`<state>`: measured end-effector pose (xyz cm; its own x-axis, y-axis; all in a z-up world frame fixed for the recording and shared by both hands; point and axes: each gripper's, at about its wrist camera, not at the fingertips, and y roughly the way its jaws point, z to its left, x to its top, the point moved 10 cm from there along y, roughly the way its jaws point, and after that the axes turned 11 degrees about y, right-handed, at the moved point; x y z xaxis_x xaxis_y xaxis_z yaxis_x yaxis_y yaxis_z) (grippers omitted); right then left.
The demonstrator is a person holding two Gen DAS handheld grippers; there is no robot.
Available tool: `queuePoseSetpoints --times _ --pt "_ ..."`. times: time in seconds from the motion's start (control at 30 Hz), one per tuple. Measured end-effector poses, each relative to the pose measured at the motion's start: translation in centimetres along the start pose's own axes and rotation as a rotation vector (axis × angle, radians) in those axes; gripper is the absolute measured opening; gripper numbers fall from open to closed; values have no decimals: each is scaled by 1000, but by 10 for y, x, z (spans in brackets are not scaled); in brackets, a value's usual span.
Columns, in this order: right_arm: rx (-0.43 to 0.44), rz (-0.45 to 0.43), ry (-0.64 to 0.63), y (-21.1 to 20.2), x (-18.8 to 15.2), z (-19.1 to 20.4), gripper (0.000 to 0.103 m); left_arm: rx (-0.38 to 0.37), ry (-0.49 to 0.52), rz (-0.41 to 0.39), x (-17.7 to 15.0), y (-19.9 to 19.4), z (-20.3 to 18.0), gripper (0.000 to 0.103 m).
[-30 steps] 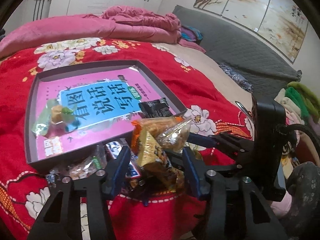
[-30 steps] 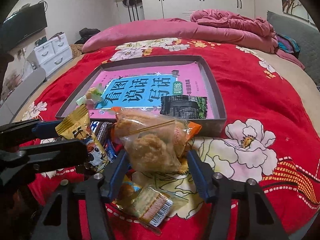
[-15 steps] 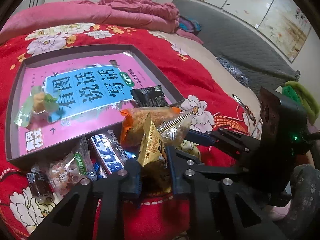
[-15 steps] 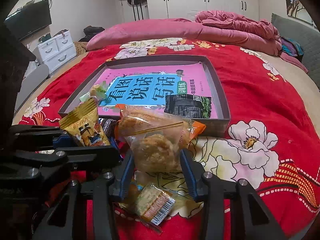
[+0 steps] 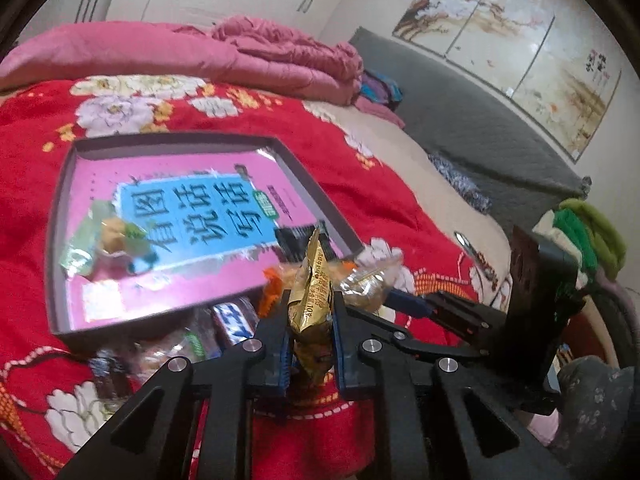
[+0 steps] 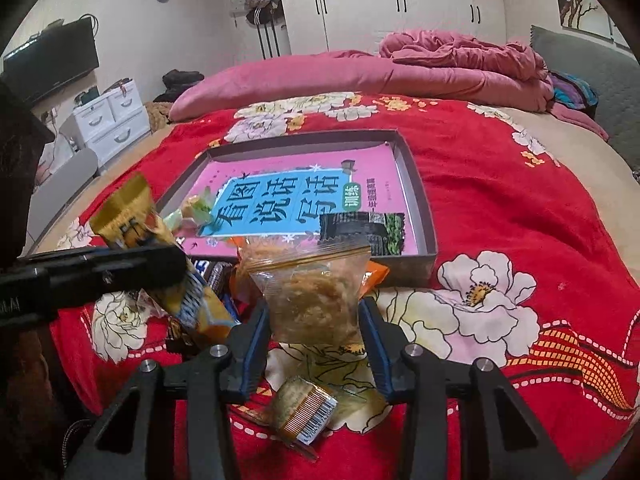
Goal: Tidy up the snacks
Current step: 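Grasp the gold foil bag with the left tool while the right grasps the clear pastry bag, then carry the gold foil bag over the tray with the left tool while the right carries the pastry bag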
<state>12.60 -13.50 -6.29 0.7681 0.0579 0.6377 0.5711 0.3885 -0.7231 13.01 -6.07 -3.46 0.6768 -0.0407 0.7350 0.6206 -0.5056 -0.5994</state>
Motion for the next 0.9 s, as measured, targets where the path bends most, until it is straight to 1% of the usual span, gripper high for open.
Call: queuePoseSetpoints --times 0.17,0.23,0.53,0.73,0.9 --pt "4 -13 1 -4 3 2 45 32 -45 -63 13 -22 22 16" --pt "6 -16 1 -5 4 3 45 61 -55 -82 17 -29 33 16" --pt "13 -50 5 -14 14 8 45 142 -124 -148 25 -57 79 16" --pt "15 -72 10 -19 21 9 45 176 -174 -172 25 -64 103 16" --pt "6 -93 25 -23 30 5 45 206 -188 -175 25 -64 113 16"
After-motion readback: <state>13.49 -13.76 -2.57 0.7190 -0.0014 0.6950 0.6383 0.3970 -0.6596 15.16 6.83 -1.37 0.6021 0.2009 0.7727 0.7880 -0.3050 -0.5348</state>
